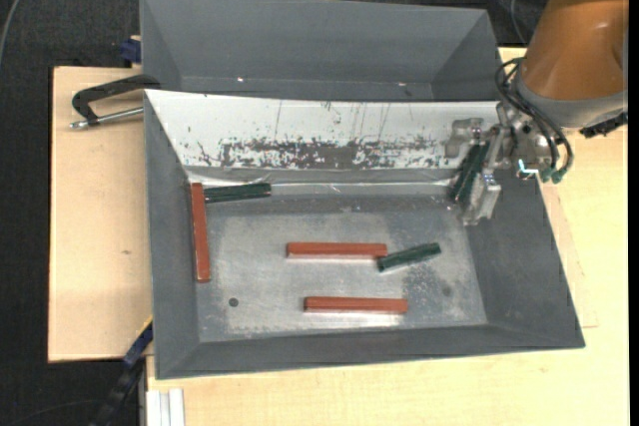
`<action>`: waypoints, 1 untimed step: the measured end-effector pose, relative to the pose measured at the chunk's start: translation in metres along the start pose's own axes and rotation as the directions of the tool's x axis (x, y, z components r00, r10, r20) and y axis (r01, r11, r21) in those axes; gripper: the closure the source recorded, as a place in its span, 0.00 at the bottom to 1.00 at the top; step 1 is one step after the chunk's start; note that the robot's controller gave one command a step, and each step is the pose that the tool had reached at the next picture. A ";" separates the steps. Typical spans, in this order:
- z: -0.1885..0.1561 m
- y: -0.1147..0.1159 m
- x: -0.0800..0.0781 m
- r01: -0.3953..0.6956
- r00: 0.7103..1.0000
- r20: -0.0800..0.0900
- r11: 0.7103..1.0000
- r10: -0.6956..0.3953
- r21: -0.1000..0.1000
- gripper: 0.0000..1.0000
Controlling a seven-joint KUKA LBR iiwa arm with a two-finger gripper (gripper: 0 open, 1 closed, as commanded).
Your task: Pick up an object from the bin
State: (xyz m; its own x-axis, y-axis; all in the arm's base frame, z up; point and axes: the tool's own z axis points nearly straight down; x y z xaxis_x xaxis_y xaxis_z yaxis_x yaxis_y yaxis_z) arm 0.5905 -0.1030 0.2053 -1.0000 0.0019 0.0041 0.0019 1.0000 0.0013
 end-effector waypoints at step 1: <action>0.139 0.045 0.026 0.064 0.998 -0.002 0.998 -0.064 -0.002 0.00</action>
Offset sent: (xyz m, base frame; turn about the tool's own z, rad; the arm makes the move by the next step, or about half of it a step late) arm -0.0248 0.0432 -0.1353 -0.0621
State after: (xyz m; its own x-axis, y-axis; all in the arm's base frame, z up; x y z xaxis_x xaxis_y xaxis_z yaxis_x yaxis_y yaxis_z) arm 0.5639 -0.0574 0.0660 -0.9981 -0.0619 0.0063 -0.0618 0.9981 0.0034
